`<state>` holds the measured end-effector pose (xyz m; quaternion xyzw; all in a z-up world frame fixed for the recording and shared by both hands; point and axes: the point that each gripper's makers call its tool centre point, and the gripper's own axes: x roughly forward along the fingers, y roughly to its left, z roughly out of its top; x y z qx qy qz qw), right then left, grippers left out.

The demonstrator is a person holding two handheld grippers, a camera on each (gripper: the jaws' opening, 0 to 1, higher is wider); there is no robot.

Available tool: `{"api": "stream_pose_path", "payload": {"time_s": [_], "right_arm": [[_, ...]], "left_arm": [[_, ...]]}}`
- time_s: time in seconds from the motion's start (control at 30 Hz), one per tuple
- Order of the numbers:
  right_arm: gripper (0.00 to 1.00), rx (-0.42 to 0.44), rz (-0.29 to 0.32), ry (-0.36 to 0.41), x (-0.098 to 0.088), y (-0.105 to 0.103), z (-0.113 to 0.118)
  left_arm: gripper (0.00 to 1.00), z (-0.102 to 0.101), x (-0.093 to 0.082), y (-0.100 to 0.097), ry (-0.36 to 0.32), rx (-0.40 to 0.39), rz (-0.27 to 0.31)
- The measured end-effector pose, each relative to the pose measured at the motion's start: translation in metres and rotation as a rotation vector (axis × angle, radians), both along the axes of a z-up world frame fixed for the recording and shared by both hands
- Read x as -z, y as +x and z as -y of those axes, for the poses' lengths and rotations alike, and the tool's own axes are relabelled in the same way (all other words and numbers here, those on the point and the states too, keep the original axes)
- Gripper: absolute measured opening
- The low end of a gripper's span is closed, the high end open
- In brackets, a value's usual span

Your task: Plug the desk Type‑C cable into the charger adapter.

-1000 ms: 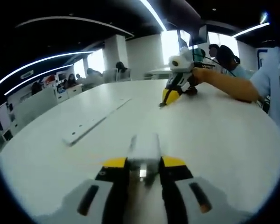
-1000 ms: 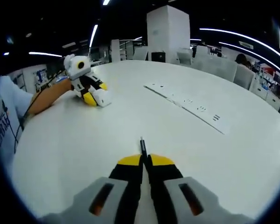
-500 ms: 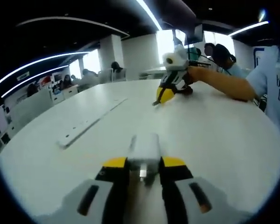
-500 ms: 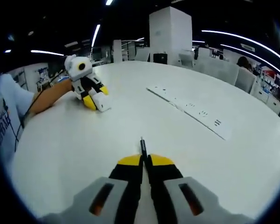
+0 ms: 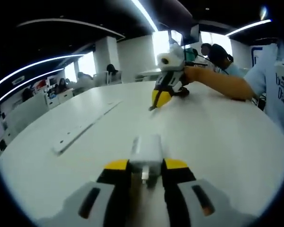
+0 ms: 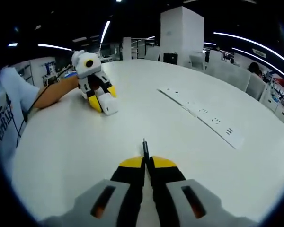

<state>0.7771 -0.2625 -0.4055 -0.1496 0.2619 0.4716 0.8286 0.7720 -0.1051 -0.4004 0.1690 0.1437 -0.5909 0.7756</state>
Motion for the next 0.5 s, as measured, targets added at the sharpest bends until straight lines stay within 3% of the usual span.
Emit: {"api": "stream_pose_path", "payload": {"time_s": [0.5], "right_arm": [[0.07,-0.09,0.012,-0.003,-0.004,-0.011,-0.017]], "left_arm": [[0.27,0.008,0.0,-0.011,-0.003,0.054,-0.013]]}}
